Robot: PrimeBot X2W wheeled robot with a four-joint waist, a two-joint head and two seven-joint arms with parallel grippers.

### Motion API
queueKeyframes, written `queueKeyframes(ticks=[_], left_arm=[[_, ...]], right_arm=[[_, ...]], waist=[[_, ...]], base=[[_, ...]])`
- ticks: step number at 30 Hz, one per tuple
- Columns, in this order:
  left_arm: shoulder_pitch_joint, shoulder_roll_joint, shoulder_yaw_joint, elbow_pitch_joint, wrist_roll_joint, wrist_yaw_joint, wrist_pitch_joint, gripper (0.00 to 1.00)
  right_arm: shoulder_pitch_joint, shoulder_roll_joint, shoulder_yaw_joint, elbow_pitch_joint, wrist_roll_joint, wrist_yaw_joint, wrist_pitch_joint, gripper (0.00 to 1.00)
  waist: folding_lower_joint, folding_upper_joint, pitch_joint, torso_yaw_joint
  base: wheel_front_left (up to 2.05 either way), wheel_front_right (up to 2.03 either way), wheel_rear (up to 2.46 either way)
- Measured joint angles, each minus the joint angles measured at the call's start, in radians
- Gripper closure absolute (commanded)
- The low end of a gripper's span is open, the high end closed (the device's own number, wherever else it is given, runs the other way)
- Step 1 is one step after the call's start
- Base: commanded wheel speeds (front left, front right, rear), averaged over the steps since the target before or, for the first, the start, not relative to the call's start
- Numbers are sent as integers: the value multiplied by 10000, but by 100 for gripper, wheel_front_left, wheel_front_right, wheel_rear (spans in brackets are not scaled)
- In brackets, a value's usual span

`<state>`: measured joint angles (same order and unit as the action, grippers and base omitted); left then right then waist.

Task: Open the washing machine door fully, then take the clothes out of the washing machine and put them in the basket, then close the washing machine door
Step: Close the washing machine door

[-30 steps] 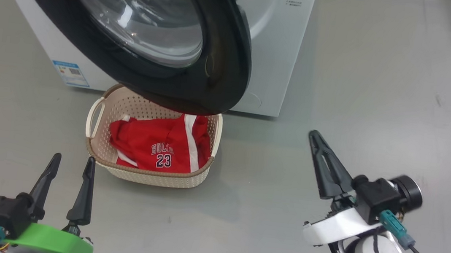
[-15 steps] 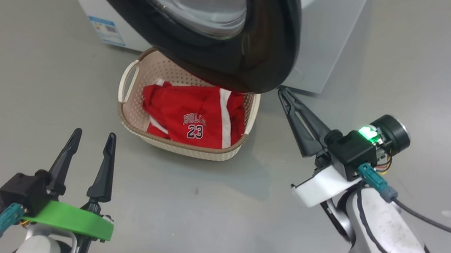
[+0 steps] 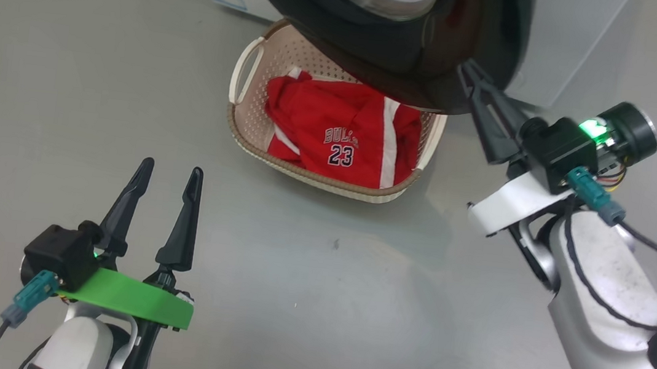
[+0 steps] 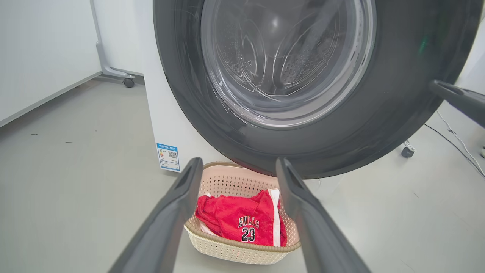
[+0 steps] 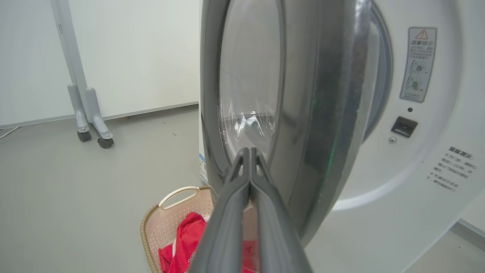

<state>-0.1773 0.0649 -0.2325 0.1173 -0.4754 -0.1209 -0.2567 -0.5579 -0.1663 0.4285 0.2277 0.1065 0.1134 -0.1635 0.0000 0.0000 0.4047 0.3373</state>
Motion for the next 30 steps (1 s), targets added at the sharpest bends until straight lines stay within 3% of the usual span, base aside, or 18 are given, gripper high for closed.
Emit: queueKeyframes(ticks=[9,20,30], left_arm=[[-107,-111,-54,159,-109,-2,0,0],[-437,-178,-198,50,-349,-2,0,0],[-863,-244,-468,17,-527,-2,-2,0]], right_arm=[[-501,-196,-410,596,165,0,-50,100],[-1714,-222,-920,788,261,71,-29,100],[-2944,-535,-1651,909,297,-343,98,100]], waist=[[0,0,447,603],[0,0,974,758],[0,0,1675,863]], base=[[0,0,0],[0,0,0],[0,0,0]])
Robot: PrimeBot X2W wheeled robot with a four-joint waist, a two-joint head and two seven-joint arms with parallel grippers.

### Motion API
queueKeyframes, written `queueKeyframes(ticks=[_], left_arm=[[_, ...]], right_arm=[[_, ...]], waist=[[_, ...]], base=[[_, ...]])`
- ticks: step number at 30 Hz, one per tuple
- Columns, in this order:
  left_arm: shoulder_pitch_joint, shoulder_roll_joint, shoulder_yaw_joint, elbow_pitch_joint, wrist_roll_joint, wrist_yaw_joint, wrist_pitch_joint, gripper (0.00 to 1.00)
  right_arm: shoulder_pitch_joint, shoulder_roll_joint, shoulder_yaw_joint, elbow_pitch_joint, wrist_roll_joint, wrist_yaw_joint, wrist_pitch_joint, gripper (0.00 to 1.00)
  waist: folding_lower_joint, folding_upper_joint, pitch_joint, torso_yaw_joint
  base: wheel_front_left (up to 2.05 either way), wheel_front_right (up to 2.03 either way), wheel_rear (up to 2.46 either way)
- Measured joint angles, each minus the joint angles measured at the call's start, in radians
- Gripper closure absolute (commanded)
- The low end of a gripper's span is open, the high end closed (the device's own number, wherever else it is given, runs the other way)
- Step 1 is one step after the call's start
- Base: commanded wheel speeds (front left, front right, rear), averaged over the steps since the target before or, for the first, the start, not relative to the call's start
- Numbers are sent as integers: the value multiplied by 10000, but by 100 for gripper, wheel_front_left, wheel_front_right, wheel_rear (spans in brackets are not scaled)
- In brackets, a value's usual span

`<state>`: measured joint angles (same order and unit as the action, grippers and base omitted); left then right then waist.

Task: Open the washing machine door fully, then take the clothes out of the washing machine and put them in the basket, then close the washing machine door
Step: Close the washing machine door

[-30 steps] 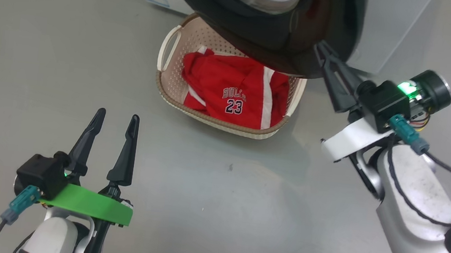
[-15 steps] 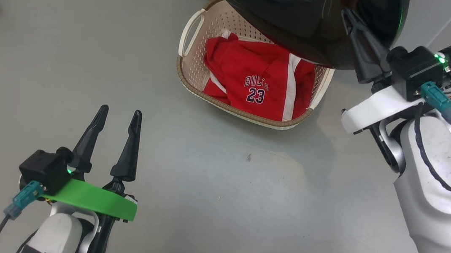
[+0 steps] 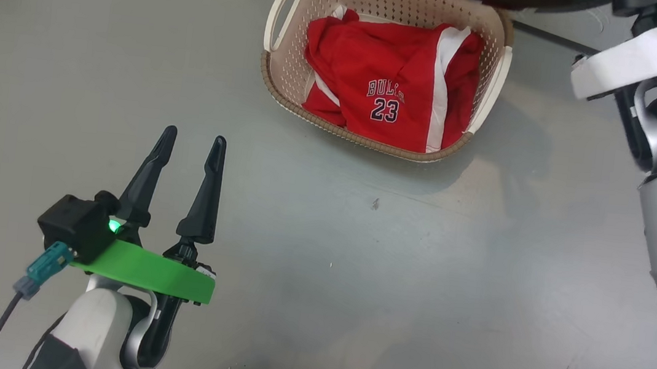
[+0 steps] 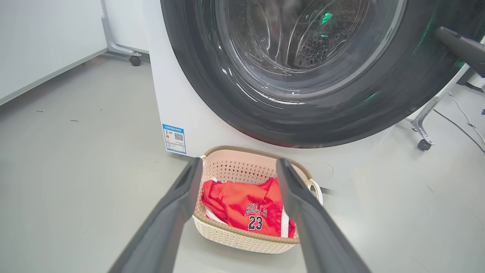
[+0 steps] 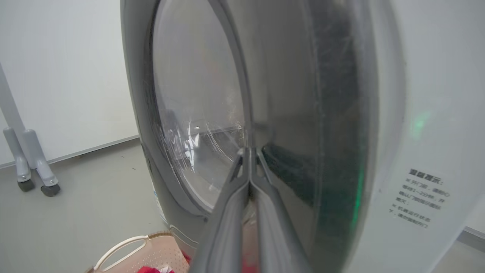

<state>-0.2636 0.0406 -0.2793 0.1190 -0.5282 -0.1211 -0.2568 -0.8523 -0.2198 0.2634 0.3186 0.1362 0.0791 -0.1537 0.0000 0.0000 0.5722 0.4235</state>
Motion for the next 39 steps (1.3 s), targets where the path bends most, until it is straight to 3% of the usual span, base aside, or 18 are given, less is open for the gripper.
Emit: queueKeyframes(ticks=[21,27,39], left_arm=[[-544,-136,-278,46,-362,0,0,0],[-551,-150,-278,140,-414,0,0,0],[-702,-167,-221,387,-522,0,0,0]], right_arm=[[-2058,-560,-642,596,-102,-393,245,100],[-2164,-301,-872,863,48,-558,190,100],[-2154,-230,-853,1764,136,-537,-261,100]], waist=[[0,0,992,393],[0,0,1031,441],[0,0,676,358]], base=[[0,0,0],[0,0,0],[0,0,0]])
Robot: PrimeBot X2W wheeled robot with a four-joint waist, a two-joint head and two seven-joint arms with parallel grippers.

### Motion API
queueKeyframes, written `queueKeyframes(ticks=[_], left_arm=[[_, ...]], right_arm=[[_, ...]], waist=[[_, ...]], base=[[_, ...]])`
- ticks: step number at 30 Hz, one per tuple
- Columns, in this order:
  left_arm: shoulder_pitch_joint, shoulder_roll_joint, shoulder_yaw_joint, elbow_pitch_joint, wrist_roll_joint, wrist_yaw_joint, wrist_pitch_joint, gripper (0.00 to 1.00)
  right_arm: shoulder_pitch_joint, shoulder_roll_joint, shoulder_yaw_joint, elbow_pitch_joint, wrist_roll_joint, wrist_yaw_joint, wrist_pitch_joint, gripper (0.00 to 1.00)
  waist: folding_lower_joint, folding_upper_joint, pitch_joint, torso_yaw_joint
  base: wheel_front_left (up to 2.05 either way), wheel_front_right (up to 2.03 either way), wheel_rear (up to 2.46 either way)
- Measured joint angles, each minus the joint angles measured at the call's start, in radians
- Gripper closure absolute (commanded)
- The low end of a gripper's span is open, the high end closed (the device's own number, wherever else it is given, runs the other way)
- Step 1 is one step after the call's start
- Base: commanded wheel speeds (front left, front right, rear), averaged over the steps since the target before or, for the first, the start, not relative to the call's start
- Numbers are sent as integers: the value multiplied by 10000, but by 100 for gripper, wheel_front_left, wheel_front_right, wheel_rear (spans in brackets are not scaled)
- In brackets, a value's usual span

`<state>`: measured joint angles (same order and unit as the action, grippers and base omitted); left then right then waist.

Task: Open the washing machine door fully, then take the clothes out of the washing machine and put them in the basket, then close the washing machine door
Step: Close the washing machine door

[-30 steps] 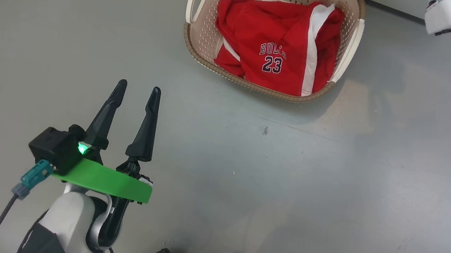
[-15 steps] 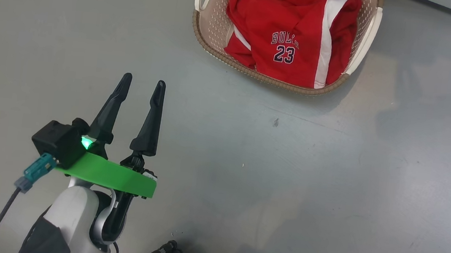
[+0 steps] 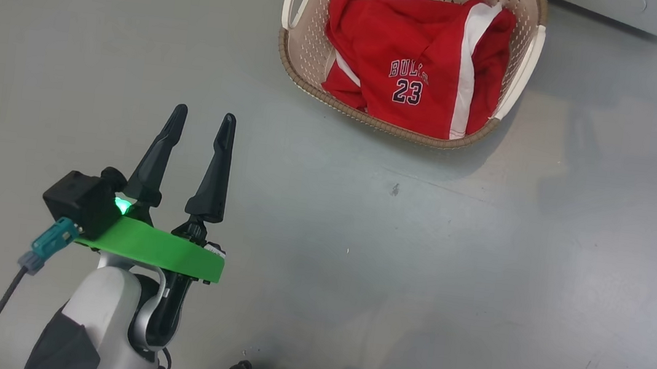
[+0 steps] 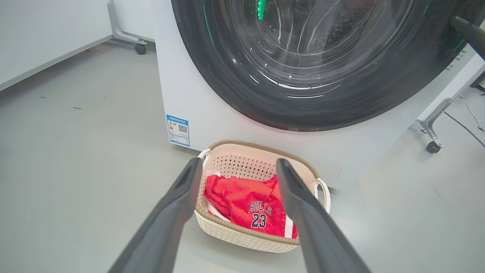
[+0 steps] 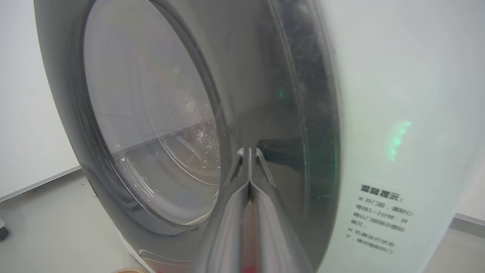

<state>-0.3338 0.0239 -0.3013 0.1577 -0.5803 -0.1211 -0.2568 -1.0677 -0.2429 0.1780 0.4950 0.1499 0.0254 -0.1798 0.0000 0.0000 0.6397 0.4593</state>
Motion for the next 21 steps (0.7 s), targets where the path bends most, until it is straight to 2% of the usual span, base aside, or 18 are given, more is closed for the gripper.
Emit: queueKeyframes(ticks=[9,21], left_arm=[[-2,-2,236,303,188,0,0,0],[415,389,803,621,627,0,0,0]], right_arm=[[905,-33,73,625,188,203,-464,100],[3197,809,167,928,696,341,-639,100]], waist=[[0,0,-801,-190],[0,0,-2305,-749]], base=[[0,0,0],[0,0,0]])
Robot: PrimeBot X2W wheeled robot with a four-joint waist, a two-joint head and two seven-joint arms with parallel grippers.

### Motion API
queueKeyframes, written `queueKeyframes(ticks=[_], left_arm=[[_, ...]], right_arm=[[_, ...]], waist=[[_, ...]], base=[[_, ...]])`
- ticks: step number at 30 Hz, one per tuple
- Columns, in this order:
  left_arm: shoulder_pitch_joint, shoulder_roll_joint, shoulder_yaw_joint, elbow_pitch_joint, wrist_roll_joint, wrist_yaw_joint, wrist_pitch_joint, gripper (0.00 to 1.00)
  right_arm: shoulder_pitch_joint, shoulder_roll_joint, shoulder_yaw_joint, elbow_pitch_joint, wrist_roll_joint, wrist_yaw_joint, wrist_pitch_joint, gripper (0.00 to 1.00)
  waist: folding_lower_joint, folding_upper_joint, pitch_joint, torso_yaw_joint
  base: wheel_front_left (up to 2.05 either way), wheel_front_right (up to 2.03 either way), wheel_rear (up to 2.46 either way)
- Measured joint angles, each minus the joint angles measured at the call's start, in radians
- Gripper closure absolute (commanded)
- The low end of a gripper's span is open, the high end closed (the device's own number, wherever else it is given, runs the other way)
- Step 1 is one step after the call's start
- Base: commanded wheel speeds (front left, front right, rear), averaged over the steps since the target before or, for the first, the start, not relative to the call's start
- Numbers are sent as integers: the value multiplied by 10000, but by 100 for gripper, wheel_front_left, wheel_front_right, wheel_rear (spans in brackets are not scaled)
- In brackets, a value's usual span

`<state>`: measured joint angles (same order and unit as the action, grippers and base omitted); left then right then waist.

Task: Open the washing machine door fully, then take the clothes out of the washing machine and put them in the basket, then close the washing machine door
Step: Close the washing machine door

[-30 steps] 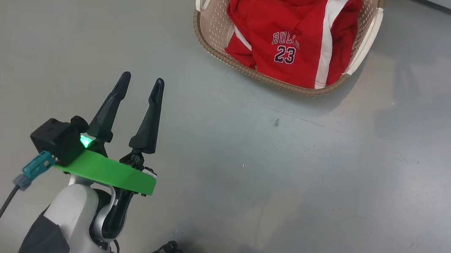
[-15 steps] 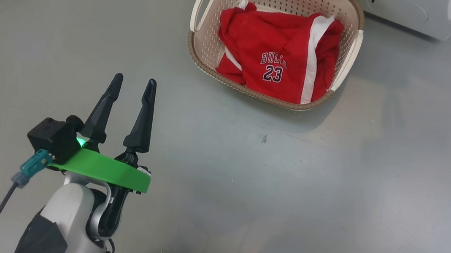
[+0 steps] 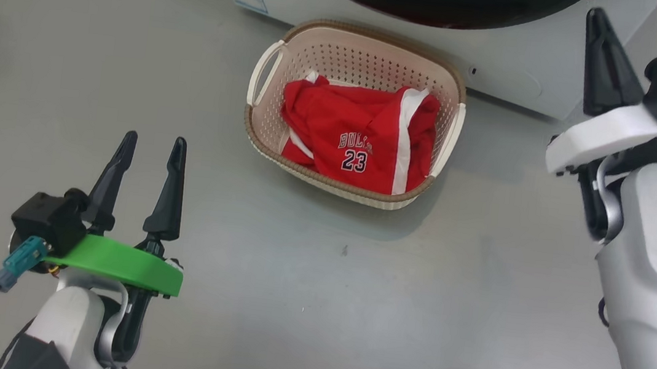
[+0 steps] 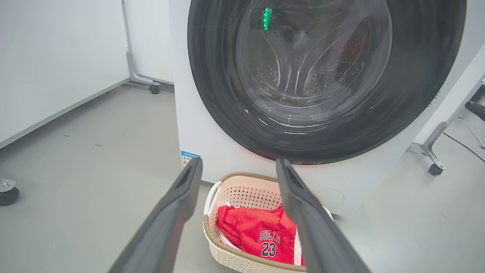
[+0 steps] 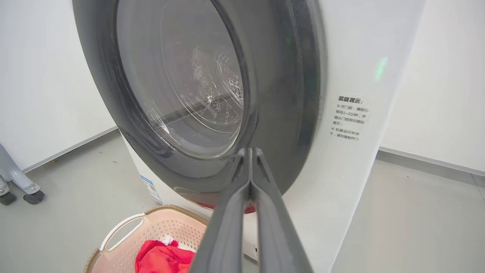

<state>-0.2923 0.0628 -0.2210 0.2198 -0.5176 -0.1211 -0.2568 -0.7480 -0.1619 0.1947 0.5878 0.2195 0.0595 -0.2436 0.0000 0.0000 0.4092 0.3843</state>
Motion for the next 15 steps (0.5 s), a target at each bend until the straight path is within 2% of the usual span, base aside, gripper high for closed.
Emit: queueKeyframes(ticks=[12,15], left_arm=[[979,412,274,219,180,-2,0,0],[1105,445,272,242,182,-2,0,0]], right_arm=[[1669,474,-125,-318,337,-19,-31,100],[2059,579,-251,-533,443,-109,-42,100]], waist=[[0,0,-1378,-1108],[0,0,-1651,-1424]], base=[[0,0,0],[0,0,0]])
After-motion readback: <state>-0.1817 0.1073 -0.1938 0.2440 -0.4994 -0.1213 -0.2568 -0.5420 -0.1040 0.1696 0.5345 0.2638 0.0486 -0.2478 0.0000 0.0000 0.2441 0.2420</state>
